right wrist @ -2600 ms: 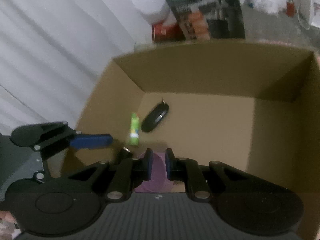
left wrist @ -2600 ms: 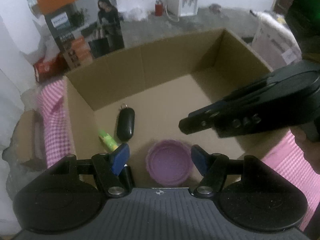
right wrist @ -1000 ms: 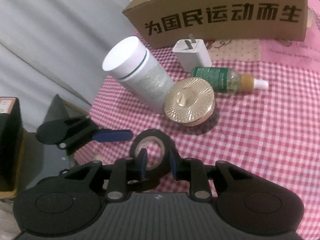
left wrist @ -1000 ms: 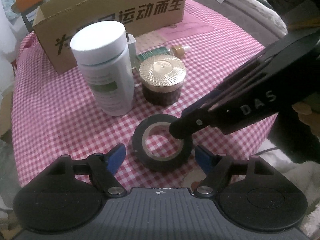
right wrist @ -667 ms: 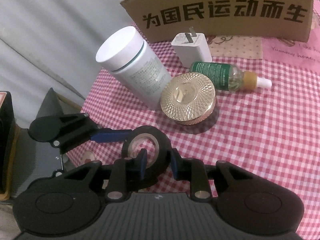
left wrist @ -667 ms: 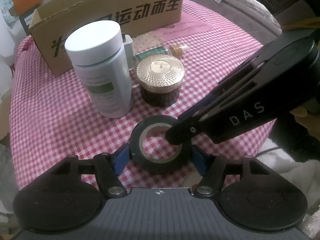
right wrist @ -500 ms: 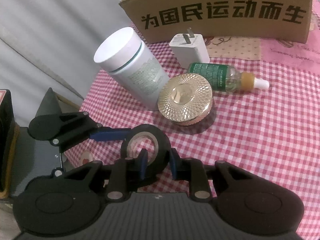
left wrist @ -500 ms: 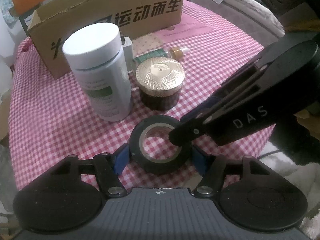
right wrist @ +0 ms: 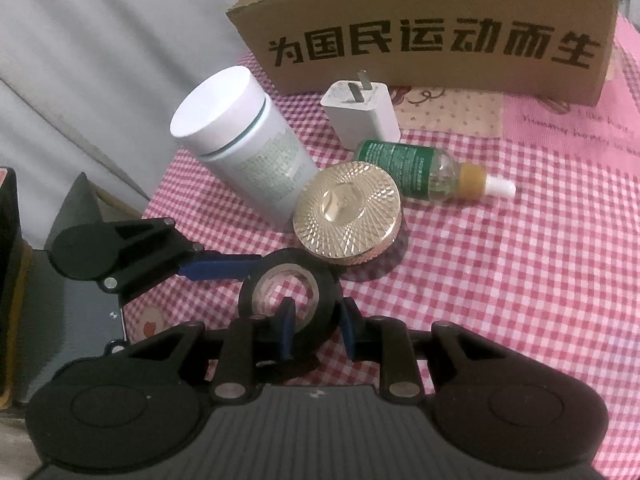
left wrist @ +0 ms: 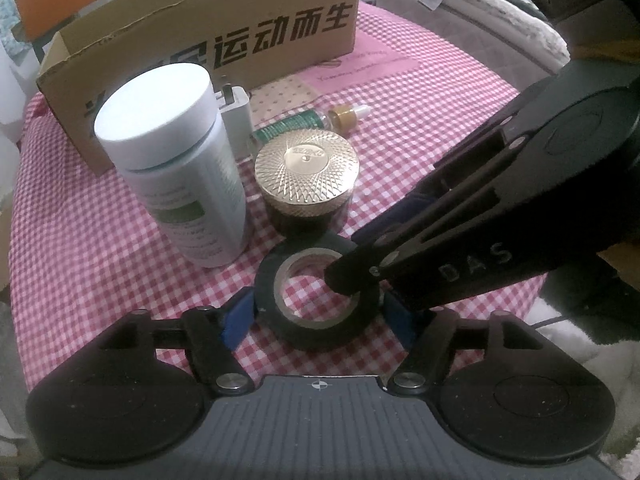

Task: Organize rigid objects
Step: 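Grasp the black tape roll by its rim with the right gripper, then lift the black tape roll and carry it toward the cardboard box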

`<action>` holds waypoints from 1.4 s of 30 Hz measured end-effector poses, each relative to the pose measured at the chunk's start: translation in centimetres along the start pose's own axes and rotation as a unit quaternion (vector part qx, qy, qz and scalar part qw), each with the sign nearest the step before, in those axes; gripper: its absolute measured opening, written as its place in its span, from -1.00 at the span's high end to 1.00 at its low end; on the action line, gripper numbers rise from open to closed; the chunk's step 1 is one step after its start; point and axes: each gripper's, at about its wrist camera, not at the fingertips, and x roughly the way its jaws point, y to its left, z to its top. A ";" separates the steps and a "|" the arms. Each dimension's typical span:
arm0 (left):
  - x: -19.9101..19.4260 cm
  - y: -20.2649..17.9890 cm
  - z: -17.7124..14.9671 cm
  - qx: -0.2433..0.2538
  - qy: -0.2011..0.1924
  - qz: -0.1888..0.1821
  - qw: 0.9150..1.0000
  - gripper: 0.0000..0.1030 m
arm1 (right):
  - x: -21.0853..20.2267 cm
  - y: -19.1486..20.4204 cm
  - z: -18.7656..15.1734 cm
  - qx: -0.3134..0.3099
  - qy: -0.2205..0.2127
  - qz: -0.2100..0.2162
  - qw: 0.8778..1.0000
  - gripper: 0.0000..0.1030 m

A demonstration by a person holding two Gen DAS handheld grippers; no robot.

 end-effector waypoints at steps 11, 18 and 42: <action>0.5 0.8 0.3 -0.012 -0.009 0.005 1.000 -0.29 | 1.0 1.1 -0.4 -0.017 -0.027 -0.015 0.999 0.59; 0.0 0.4 0.1 -0.009 -0.010 0.013 1.000 -0.29 | 0.2 0.9 -0.6 -0.010 -0.032 -0.014 0.999 0.61; -8.2 -0.1 1.2 -0.005 -0.100 0.069 0.993 -0.28 | -8.6 6.4 0.7 -0.078 -0.128 -0.022 0.988 0.68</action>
